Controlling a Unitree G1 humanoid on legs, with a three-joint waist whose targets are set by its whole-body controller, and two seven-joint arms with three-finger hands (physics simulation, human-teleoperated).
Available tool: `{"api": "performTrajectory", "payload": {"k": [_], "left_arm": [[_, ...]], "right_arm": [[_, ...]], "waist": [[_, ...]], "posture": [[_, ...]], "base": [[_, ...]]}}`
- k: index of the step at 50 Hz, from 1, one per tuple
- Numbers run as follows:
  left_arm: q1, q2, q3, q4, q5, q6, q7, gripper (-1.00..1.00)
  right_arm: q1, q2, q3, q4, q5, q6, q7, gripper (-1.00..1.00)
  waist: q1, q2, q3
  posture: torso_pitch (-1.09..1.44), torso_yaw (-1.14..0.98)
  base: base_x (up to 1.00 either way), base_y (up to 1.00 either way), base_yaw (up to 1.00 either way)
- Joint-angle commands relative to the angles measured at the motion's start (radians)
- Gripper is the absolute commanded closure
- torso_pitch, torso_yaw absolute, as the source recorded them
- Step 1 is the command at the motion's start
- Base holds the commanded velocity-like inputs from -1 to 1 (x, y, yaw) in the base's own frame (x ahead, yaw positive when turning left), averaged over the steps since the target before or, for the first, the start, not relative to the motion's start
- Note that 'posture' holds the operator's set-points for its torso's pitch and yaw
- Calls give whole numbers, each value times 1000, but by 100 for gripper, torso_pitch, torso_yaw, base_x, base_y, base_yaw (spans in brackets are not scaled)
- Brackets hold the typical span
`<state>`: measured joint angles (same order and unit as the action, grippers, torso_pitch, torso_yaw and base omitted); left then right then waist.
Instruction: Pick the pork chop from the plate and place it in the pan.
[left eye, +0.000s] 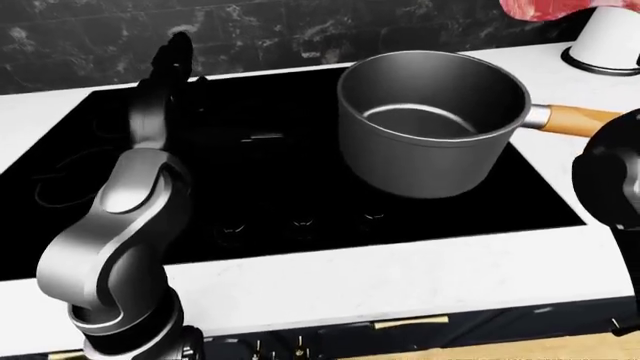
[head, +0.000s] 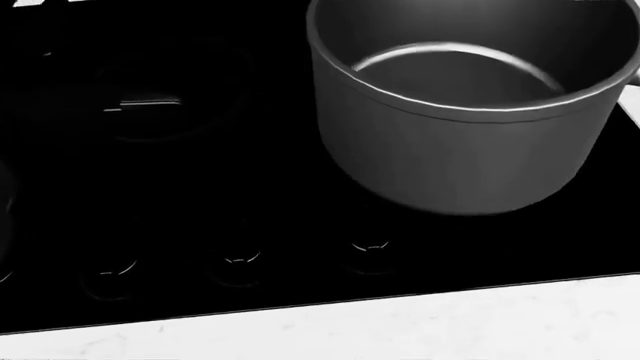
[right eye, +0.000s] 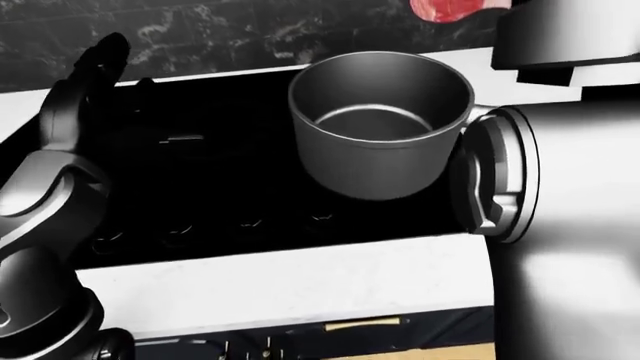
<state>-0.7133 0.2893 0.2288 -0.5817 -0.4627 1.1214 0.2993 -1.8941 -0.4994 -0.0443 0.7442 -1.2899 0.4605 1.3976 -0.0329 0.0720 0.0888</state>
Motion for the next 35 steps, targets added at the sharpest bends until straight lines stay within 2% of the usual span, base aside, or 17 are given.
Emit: {"api": "performTrajectory", "payload": {"k": [1, 4, 5, 12, 14, 15, 16, 17, 18, 19, 21, 23, 24, 25, 28, 35], "left_arm": [[-33, 12, 12, -21, 2, -29, 4, -100], [-28, 12, 9, -20, 2, -34, 4, -100], [-33, 15, 15, -25, -3, -26, 5, -100], [-28, 12, 6, -20, 0, -34, 7, -100], [-28, 13, 7, -18, 0, -38, 5, -100], [-30, 13, 9, -21, -2, -33, 7, -100], [-32, 13, 11, -20, -3, -31, 8, -100], [-35, 13, 12, -24, -6, -26, 11, -100], [-31, 11, 6, -22, -4, -32, 10, -100], [-22, 12, 1, -23, 0, -39, 8, -100], [-30, 16, 9, -26, -5, -31, 8, -100], [-25, 15, 2, -14, 2, -45, 5, -100], [-23, 15, 0, -11, 4, -50, 3, -100], [-21, 16, 2, -12, 4, -49, 2, -100], [-20, 16, 5, -13, 3, -49, 1, -100], [-28, 16, 13, -24, -7, -33, 7, -100]], "right_arm": [[-44, -6, -1, -29, -2, -8, -23, 100], [-30, -5, 0, -39, -2, -8, -24, 100], [-29, -3, 1, -44, -3, -4, -21, 100], [-28, -4, -1, -37, 0, -8, -28, 100], [-29, -2, 0, -35, 1, -8, -29, 100], [-34, 0, 0, -30, 1, -8, -31, 100], [-40, 1, 1, -23, 2, -8, -33, 100], [-46, 2, 1, -18, 3, -9, -33, 100], [-54, 0, 3, -8, 4, -15, -36, 100], [-63, 3, 5, 3, 4, -17, -40, 100], [-62, 15, 6, 3, 8, -16, -46, 100], [-75, 25, 3, 24, 17, -15, -65, 100], [-78, 26, 3, 33, 20, -15, -73, 100], [-78, 30, 3, 41, 23, -16, -84, 100], [-79, 45, 7, 47, 34, -8, -97, 100], [-175, 82, 14, 200, 78, -33, -216, 100]], "waist": [[-2, -9, -31], [-1, -11, -31], [4, -14, -58], [13, -23, -72], [16, -42, -69], [19, -57, -64], [20, -82, -66], [28, -104, -44], [27, -71, -32], [23, -70, -33], [20, -50, -33], [7, -13, -38], [12, -8, -30], [6, -16, -28], [4, -8, -29], [2, -2, -26]], "posture": [[0, 0], [0, 0], [0, 0], [0, 0], [0, 0], [0, 0], [0, 0], [0, 0], [0, 0], [0, 0], [0, 0], [0, 0], [0, 0], [0, 0], [0, 0], [0, 0]], "base": [[0, 0, 0], [0, 0, 0], [0, -5, 0], [0, -14, 0], [0, -14, 0], [0, -14, 0], [0, -10, 0], [0, -2, 0], [0, 0, 0], [0, 0, 0], [0, 0, 0], [0, 0, 0], [0, 0, 0], [0, 0, 0], [0, 0, 0], [0, 0, 0]]}}
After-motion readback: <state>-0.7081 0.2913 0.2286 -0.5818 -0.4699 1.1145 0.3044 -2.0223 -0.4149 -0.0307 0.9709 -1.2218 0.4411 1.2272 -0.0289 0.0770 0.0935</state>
